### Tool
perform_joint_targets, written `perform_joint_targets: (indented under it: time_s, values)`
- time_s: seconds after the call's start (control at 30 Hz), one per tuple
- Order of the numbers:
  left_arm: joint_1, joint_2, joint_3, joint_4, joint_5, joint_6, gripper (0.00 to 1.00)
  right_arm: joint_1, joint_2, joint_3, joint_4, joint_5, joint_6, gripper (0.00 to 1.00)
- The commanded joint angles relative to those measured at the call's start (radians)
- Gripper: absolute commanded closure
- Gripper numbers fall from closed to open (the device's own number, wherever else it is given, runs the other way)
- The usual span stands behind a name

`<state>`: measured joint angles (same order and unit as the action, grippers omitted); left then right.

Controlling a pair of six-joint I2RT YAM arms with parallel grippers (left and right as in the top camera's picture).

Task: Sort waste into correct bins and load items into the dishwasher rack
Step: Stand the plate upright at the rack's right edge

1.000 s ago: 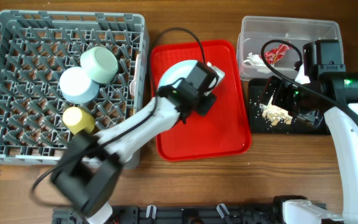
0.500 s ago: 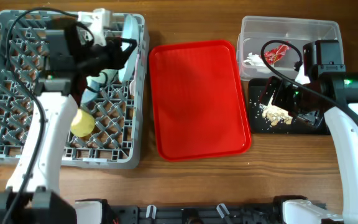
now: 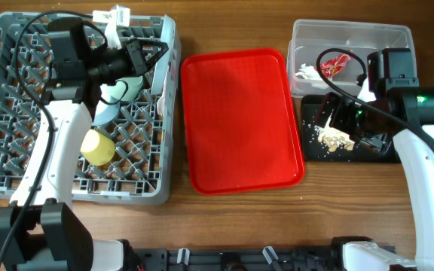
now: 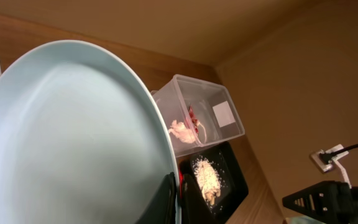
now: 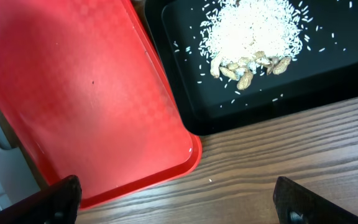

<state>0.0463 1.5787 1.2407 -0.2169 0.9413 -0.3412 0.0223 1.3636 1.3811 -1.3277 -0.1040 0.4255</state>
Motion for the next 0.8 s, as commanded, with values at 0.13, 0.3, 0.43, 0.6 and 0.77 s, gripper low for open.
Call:
perform_joint_targets:
  time_s: [0.13, 0.3, 0.43, 0.6, 0.77]
  values:
    - [0.002, 0.034, 0.003, -0.118, -0.187, -0.029, 0.46, -0.003, -0.006, 0.016, -0.001, -0.009, -0.006, 0.00]
    - [0.008, 0.028, 0.003, -0.136, -0.286, 0.024, 0.00, -0.003, -0.006, 0.016, -0.001, -0.008, -0.018, 0.00]
    - [0.022, -0.051, 0.003, -0.264, -0.437, 0.076, 0.00, -0.003, -0.006, 0.016, 0.020, -0.010, -0.095, 0.00]
    - [0.021, -0.139, 0.003, -0.620, -0.766, 0.070, 0.00, 0.052, -0.002, 0.016, 0.284, -0.181, -0.228, 0.00]
    - [0.021, -0.138, 0.003, -0.953, -0.893, 0.064, 0.00, 0.114, 0.056, 0.009, 0.237, -0.053, -0.238, 0.00]
